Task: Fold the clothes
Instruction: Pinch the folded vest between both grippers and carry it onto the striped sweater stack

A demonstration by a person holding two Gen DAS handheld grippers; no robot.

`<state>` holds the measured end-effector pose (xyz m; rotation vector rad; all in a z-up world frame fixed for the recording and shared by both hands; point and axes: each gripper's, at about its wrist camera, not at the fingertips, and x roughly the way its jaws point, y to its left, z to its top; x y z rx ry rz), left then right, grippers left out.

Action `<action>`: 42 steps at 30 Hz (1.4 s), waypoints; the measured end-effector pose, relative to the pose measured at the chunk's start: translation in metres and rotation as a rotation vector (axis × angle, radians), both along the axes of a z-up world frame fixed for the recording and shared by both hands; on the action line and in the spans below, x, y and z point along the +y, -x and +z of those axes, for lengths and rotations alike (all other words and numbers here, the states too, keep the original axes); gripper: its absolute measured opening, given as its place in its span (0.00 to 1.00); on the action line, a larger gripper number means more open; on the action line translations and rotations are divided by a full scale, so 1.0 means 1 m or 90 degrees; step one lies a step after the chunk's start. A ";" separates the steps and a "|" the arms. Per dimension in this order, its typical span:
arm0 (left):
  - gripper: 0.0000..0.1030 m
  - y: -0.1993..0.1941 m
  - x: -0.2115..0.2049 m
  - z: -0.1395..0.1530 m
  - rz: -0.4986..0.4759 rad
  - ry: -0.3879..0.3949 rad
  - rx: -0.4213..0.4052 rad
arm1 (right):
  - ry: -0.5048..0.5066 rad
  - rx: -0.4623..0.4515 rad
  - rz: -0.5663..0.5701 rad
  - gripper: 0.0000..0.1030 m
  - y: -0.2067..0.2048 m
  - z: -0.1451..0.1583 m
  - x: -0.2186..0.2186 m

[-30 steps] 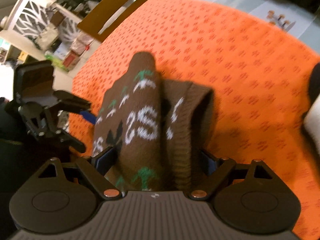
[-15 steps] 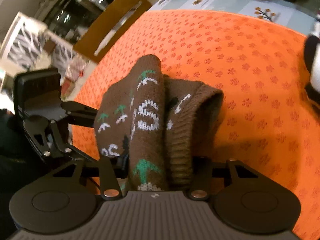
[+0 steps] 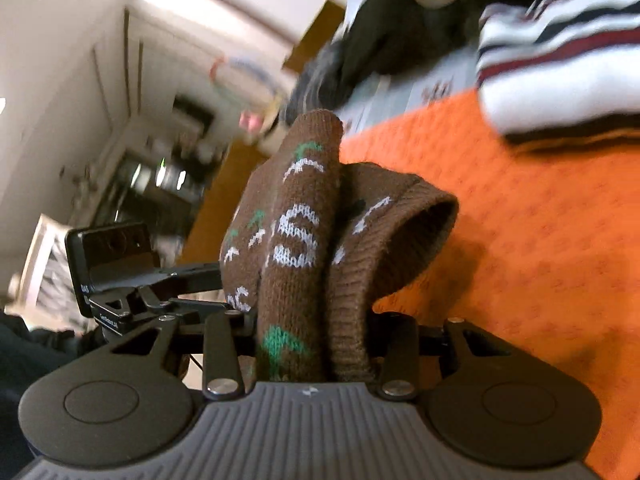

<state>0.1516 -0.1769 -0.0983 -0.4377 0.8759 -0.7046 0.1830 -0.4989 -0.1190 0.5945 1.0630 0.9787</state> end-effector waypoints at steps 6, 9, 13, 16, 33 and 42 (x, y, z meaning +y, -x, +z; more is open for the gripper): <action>0.68 -0.051 -0.037 0.024 -0.056 0.029 -0.036 | 0.018 -0.033 -0.105 0.45 -0.010 0.043 -0.055; 0.68 -0.080 -0.055 0.032 -0.075 0.044 -0.041 | 0.028 -0.055 -0.136 0.46 -0.023 0.059 -0.079; 0.68 -0.122 -0.078 0.040 -0.088 0.050 -0.054 | 0.041 -0.087 -0.159 0.46 -0.051 0.067 -0.108; 0.68 -0.154 -0.093 0.041 -0.092 0.047 -0.064 | 0.046 -0.098 -0.179 0.46 -0.079 0.065 -0.122; 0.69 -0.253 -0.117 -0.024 -0.066 -0.052 -0.030 | 0.118 -0.122 -0.222 0.62 -0.190 -0.012 -0.141; 0.70 -0.217 -0.087 -0.012 -0.044 -0.078 -0.050 | 0.236 -0.211 -0.296 0.74 -0.154 0.019 -0.145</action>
